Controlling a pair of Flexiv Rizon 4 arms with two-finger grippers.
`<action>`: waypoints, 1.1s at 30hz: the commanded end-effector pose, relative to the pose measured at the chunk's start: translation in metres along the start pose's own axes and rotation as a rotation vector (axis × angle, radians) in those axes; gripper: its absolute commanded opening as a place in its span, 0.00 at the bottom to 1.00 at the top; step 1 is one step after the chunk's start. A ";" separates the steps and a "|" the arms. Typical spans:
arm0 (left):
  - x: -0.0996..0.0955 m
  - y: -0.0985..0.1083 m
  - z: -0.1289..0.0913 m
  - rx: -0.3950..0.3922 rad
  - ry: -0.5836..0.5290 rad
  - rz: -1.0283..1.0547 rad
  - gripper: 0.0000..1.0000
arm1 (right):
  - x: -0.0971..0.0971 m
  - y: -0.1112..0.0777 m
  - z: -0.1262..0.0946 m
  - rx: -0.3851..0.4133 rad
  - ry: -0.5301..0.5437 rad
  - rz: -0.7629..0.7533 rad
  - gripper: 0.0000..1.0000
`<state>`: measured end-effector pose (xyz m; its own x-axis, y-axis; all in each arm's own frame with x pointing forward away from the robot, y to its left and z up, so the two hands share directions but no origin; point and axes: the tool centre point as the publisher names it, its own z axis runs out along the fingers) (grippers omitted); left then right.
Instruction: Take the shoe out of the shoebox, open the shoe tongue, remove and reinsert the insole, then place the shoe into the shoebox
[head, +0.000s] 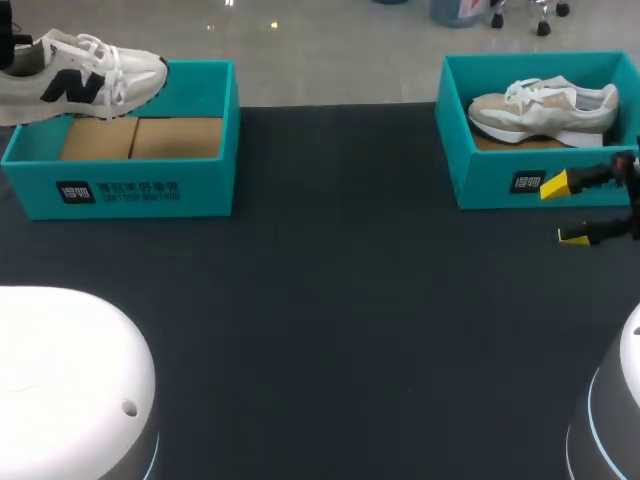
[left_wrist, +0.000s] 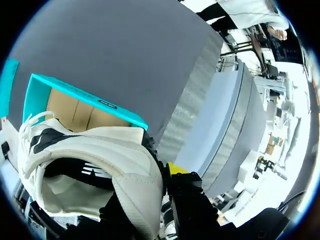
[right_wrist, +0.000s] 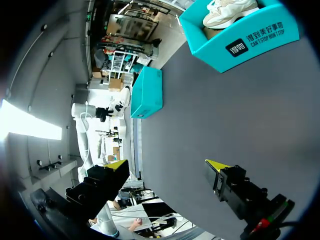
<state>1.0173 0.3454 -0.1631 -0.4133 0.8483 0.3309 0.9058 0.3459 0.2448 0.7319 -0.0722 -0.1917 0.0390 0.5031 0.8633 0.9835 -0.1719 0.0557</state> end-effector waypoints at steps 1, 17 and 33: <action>0.002 0.007 0.007 -0.151 -0.149 0.413 0.00 | 0.000 -0.001 0.000 -0.001 -0.003 0.001 1.00; -0.003 0.008 0.007 -0.145 -0.137 0.384 0.00 | 0.000 -0.001 0.000 -0.001 -0.003 0.001 1.00; -0.050 0.028 0.030 -0.169 -0.137 0.356 0.00 | 0.000 -0.001 0.000 -0.001 -0.003 0.001 1.00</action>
<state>1.0525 0.3244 -0.1911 -0.0450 0.9534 0.2984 0.9553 -0.0462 0.2918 0.7319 -0.0722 -0.1917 0.0391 0.5031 0.8634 0.9835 -0.1719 0.0557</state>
